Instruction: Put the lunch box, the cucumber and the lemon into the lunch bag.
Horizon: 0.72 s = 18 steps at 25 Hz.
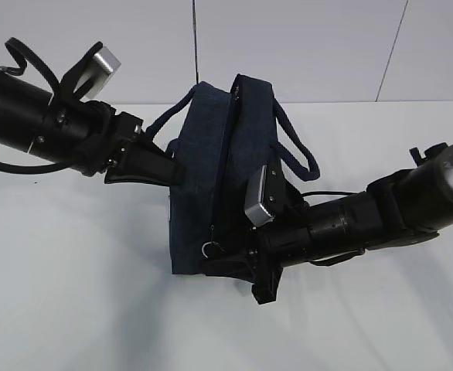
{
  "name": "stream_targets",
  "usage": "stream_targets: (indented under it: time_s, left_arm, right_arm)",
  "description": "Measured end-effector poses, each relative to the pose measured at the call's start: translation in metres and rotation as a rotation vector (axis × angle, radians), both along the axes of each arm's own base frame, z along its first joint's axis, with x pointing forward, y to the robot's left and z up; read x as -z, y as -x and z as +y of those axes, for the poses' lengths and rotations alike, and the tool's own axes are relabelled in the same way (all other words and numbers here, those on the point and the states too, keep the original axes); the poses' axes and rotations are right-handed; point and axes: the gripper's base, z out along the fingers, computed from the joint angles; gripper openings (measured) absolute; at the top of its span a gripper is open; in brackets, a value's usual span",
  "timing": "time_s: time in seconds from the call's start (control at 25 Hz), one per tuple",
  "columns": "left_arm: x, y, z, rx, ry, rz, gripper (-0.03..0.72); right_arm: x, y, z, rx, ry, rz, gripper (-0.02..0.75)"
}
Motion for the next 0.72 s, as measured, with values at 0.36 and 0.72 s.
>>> stream_targets:
  time_s: [0.36,0.72]
  left_arm:
    - [-0.0001,0.0003,-0.0001,0.003,0.001,0.001,-0.009]
    - [-0.0001,0.0003,-0.0001,0.003,0.002,0.002,-0.009]
  right_arm:
    - [0.0031,-0.0019,-0.0018,0.021,0.039,-0.004,0.172]
    - [0.0029,-0.0023,-0.0018,0.022,0.040,-0.005,0.171]
